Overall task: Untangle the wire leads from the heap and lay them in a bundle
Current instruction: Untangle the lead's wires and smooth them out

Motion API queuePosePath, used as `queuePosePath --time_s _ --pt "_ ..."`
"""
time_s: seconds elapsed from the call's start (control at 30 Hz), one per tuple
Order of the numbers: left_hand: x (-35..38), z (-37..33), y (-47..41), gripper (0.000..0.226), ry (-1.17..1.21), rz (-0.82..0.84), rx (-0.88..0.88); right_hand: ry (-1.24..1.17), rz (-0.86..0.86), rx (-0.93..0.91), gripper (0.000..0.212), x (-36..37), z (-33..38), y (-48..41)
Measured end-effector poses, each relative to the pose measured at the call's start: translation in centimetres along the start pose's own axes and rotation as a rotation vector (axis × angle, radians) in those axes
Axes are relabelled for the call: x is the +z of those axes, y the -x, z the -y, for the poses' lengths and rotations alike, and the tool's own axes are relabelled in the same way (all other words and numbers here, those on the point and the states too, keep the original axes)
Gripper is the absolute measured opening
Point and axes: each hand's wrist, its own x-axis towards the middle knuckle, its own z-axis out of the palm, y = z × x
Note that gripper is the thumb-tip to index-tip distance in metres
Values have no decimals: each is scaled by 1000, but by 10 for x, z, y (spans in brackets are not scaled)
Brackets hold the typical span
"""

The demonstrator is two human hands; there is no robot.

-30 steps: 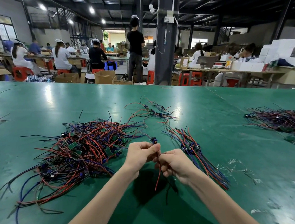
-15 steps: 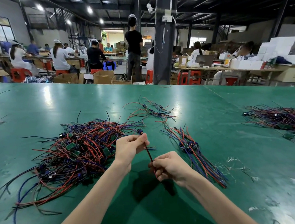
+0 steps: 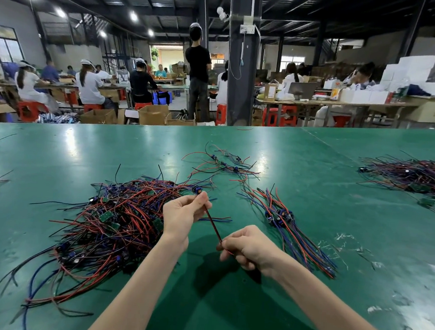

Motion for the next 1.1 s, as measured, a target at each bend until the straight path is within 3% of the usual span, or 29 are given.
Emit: queuePosePath --time_s 0.53,0.87,1.1 --pt "0 -5 2 12 28 -24 -3 11 -8 -15 21 0 -2 -2" --pt "-8 -6 -4 10 38 -62 -7 93 101 -52 23 0 4 4" --pt "-15 -3 -9 11 64 -91 -37 192 111 -274 25 3 5 7"
